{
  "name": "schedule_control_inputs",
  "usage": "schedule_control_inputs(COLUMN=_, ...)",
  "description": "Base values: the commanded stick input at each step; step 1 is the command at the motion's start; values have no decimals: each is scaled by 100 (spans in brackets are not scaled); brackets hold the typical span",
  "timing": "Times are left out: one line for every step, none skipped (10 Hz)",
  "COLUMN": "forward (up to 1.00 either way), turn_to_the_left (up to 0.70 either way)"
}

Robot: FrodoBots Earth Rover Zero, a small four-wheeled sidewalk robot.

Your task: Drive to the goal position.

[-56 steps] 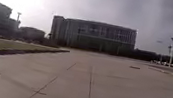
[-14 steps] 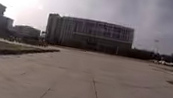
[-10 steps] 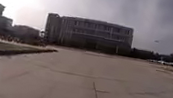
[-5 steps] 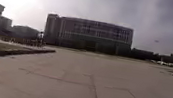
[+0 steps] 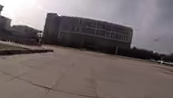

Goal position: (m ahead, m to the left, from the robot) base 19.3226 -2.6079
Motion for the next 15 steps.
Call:
schedule_control_inputs(forward=98, turn_to_the_left=0)
schedule_control_inputs(forward=99, turn_to_the_left=0)
schedule_control_inputs(forward=98, turn_to_the_left=0)
schedule_control_inputs(forward=98, turn_to_the_left=0)
schedule_control_inputs(forward=98, turn_to_the_left=0)
schedule_control_inputs(forward=99, turn_to_the_left=0)
schedule_control_inputs(forward=98, turn_to_the_left=0)
schedule_control_inputs(forward=99, turn_to_the_left=0)
schedule_control_inputs(forward=98, turn_to_the_left=0)
schedule_control_inputs(forward=98, turn_to_the_left=0)
schedule_control_inputs(forward=99, turn_to_the_left=0)
schedule_control_inputs(forward=98, turn_to_the_left=0)
schedule_control_inputs(forward=98, turn_to_the_left=0)
schedule_control_inputs(forward=99, turn_to_the_left=0)
schedule_control_inputs(forward=99, turn_to_the_left=-9)
